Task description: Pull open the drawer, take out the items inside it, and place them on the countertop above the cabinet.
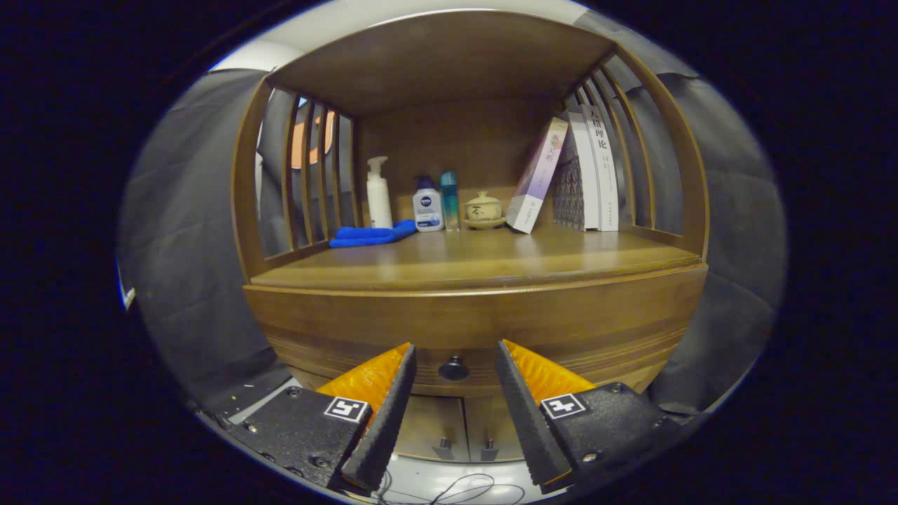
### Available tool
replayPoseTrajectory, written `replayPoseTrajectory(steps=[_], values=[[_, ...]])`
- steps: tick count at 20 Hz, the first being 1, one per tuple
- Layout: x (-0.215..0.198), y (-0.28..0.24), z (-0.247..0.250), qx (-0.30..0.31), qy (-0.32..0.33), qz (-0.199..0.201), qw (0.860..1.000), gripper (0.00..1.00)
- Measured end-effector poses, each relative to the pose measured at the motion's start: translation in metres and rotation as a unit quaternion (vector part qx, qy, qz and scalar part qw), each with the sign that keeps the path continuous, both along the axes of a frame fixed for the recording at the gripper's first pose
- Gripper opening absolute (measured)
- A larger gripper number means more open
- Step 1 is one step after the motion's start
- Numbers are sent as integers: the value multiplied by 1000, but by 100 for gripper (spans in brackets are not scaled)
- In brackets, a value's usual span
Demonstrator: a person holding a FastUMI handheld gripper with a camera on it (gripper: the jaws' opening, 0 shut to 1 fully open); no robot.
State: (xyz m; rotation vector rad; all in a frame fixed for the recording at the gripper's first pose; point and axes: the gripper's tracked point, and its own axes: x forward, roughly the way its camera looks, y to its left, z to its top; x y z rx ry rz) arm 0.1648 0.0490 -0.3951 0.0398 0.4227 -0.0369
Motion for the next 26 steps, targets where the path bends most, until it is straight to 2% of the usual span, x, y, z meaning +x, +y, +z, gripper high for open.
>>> replayPoseTrajectory(steps=[5,9,12,14,20,26], values=[[8,-1,-26,-1,20,-14,1000,66],[15,2,-32,1,12,-17,1000,49],[14,1,-34,-10,8,-33,999,35],[15,1,-33,-17,0,-39,999,30],[14,1,-34,0,-2,-27,1000,21],[-4,1,-32,-13,4,-29,999,20]])
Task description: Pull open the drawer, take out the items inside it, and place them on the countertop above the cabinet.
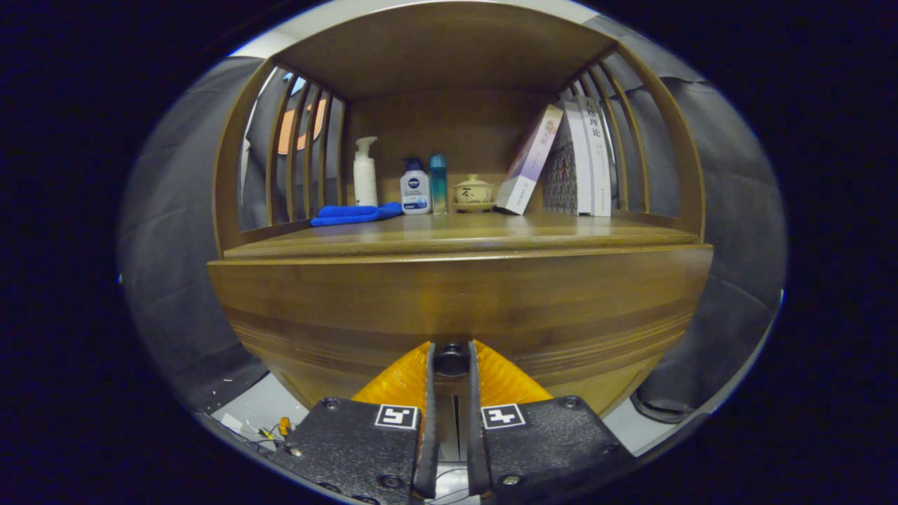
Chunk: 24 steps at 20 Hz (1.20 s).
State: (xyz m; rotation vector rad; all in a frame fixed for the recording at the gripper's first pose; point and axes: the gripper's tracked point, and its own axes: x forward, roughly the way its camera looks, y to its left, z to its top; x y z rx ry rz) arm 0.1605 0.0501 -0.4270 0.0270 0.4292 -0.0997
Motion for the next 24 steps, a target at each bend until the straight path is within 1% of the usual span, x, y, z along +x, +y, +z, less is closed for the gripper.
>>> replayPoseTrajectory(steps=[5,12,24], values=[[-18,-1,2,-1,3,7,1000,20],[-59,4,8,-3,7,13,1000,20],[-146,20,11,-2,23,31,999,20]])
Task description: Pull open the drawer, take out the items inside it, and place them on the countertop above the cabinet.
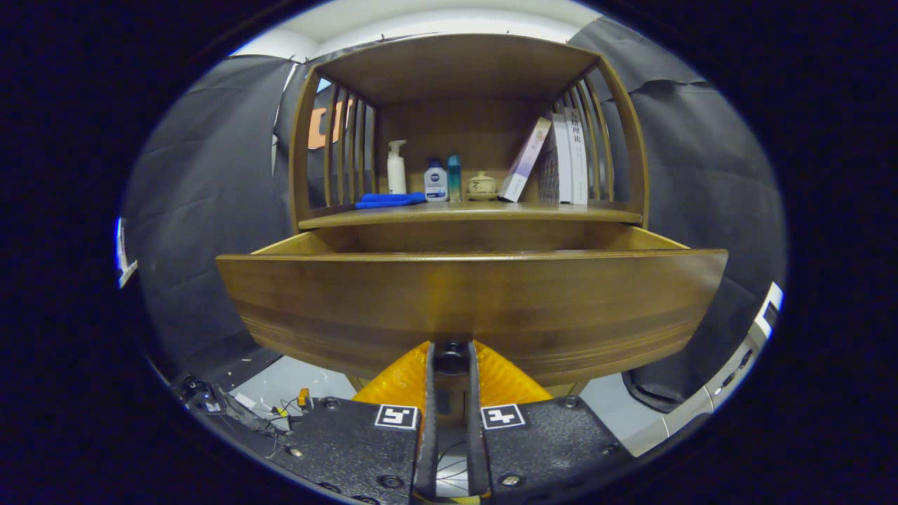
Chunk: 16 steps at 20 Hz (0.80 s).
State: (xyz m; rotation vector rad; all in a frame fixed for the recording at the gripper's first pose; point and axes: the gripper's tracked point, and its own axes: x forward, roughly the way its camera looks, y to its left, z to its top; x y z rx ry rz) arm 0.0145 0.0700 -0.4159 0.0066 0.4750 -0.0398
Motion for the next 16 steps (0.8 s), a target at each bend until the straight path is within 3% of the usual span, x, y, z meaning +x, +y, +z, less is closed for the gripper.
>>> replayPoseTrajectory(steps=[7,16], values=[[-25,12,0,-2,10,24,1000,20],[-33,12,1,-14,37,25,999,23]])
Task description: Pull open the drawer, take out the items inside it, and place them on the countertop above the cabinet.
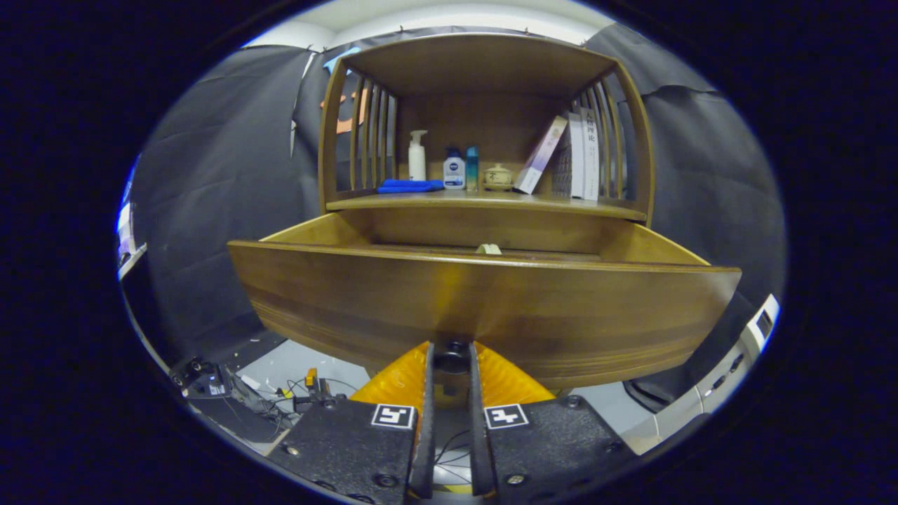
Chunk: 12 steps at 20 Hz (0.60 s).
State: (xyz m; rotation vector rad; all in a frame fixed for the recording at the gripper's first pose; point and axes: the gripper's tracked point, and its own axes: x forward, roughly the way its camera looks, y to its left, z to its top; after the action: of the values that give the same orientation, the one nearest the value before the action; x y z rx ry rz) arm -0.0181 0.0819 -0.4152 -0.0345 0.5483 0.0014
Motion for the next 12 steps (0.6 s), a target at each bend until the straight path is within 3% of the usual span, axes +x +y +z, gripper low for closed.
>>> replayPoseTrajectory(steps=[2,4,8,12], values=[[-4,-1,9,2,4,-8,1000,29],[-10,9,31,9,-5,11,1000,32],[-4,27,91,17,-22,65,997,54],[21,17,114,8,-1,77,997,76]])
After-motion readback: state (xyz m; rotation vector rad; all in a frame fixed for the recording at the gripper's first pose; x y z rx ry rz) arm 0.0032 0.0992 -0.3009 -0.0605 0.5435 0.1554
